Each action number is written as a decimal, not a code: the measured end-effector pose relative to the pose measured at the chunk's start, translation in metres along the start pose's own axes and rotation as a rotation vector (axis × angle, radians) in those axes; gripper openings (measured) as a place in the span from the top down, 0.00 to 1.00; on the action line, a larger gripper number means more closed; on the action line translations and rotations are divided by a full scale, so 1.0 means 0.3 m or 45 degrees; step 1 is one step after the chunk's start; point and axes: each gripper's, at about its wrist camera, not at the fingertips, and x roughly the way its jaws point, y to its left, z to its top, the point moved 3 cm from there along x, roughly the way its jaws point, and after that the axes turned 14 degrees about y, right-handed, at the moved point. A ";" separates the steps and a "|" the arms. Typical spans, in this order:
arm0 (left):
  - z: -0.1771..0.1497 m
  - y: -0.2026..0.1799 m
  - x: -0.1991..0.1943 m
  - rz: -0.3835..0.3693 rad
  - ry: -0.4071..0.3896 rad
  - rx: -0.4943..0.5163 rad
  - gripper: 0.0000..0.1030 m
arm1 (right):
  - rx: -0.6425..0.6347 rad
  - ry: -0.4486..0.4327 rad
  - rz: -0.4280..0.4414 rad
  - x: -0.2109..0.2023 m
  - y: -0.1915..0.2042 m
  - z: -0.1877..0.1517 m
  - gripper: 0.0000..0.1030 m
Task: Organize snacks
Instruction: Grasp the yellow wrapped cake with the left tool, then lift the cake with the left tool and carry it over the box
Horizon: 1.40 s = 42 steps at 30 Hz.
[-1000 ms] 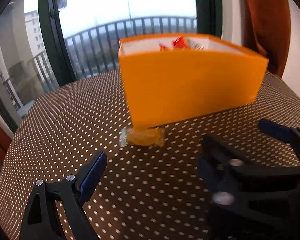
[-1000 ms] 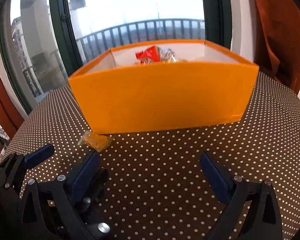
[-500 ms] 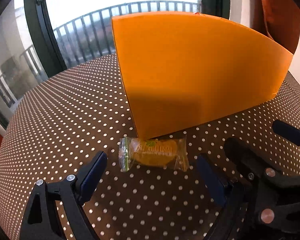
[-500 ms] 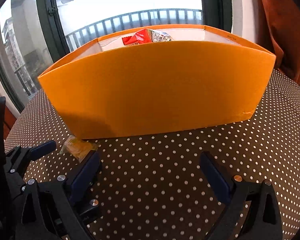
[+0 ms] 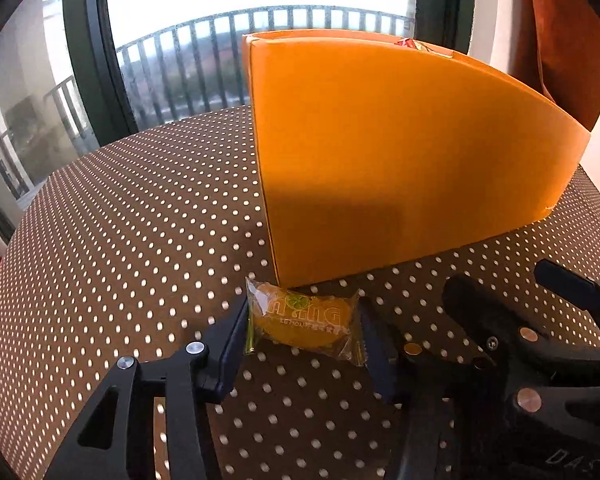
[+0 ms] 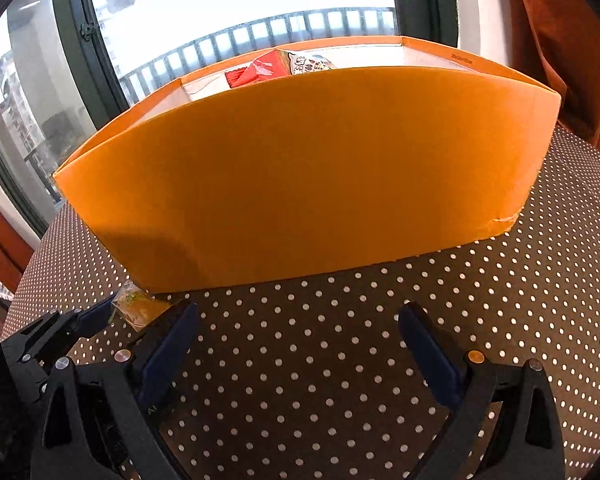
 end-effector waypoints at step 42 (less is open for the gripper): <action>-0.226 -0.425 -0.545 0.058 -0.263 -0.001 0.49 | -0.148 -0.253 -0.023 -0.511 -0.125 -0.138 0.02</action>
